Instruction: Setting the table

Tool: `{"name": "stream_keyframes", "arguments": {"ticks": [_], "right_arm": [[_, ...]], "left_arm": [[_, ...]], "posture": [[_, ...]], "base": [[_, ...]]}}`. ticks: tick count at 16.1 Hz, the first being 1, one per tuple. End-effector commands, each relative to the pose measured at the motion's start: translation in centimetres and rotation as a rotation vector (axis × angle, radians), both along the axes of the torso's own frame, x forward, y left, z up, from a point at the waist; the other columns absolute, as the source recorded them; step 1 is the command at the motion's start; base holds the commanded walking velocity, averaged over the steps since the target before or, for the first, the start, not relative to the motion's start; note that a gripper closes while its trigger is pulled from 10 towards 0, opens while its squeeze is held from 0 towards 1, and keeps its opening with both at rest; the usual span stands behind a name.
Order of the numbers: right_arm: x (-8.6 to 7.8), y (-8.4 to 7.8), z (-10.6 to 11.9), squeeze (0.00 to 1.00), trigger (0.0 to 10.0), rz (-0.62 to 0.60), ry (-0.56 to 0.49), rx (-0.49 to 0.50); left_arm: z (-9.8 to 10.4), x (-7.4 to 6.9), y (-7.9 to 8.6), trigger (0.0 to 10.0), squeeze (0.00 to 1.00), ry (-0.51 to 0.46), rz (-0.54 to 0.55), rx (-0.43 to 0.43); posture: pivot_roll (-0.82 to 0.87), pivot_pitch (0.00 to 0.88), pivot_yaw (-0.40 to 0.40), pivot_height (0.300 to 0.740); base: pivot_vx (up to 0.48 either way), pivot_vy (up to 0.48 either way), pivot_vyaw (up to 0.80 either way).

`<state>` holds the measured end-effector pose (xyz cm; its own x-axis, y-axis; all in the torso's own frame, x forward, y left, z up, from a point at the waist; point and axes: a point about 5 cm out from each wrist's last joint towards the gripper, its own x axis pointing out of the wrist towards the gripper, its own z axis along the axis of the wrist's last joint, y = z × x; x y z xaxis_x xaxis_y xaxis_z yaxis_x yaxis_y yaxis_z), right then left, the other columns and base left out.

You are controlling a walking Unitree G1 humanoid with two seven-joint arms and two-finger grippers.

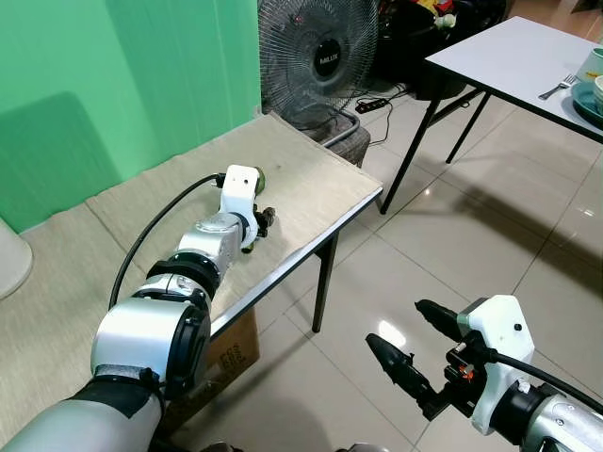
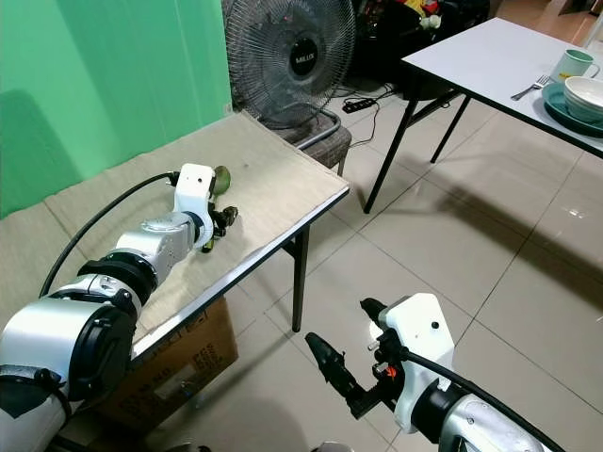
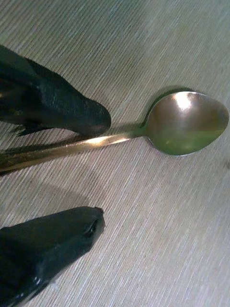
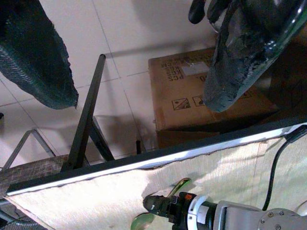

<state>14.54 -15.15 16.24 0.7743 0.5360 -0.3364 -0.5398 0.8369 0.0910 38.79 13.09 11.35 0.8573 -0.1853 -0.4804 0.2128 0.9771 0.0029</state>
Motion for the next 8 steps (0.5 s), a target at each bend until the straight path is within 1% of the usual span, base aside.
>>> {"name": "stream_keyframes", "arguments": {"ticks": [1, 8], "right_arm": [[-0.05, -0.01, 0.33, 0.0, 10.0, -0.003, -0.011, -0.005], [0.24, -0.08, 0.44, 0.0, 10.0, -0.005, -0.02, -0.012]], "left_arm": [[-0.74, -0.37, -0.22, 0.0, 0.0, 0.043, -0.001, 0.006], [-0.62, -0.3, -0.08, 0.0, 0.0, 0.038, 0.01, 0.01]], "posture": [[-0.4, 0.099, -0.018, 0.74], [-0.39, 0.085, -0.015, 0.74]], "base": [[0.0, 0.0, 0.0], [0.0, 0.0, 0.0]]}}
